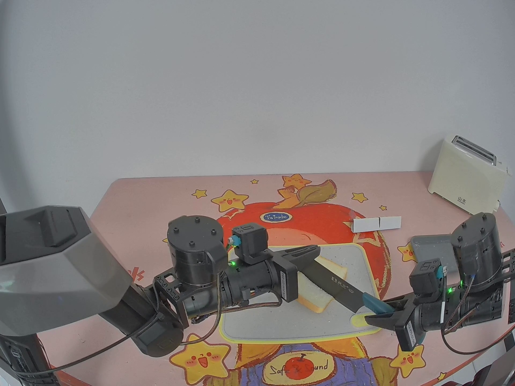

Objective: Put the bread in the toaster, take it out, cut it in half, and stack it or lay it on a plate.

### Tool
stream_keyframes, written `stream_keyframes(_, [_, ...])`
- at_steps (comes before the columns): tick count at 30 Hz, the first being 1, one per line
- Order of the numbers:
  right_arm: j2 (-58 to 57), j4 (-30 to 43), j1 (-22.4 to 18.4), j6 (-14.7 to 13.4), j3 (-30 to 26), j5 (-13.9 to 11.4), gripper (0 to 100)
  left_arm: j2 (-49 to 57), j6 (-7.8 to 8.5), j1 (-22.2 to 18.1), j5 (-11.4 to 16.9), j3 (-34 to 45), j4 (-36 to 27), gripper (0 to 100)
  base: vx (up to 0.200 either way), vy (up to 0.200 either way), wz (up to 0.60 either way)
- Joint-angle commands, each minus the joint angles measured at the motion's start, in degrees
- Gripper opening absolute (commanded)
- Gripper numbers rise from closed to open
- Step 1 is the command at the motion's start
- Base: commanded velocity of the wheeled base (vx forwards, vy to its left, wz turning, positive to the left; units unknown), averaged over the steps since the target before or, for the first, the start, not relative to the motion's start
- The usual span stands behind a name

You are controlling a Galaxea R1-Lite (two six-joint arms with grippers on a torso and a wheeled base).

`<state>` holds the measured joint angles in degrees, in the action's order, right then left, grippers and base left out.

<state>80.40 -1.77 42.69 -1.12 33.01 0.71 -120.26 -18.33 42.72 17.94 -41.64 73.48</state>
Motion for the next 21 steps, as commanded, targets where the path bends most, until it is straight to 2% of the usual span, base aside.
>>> stream_keyframes(1, [-0.24, -0.08, 0.02, -0.02, 0.03, 0.00, 0, -1.38, -0.03, 0.00, -0.01, -0.10, 0.08, 0, 0.000, 0.000, 0.00])
stream_keyframes(21, [-0.59, -1.40, -0.24, -0.28, 1.27, 0.00, 0, -1.38, -0.03, -0.09, -0.01, 0.16, 0.17, 0, 0.000, 0.000, 0.00])
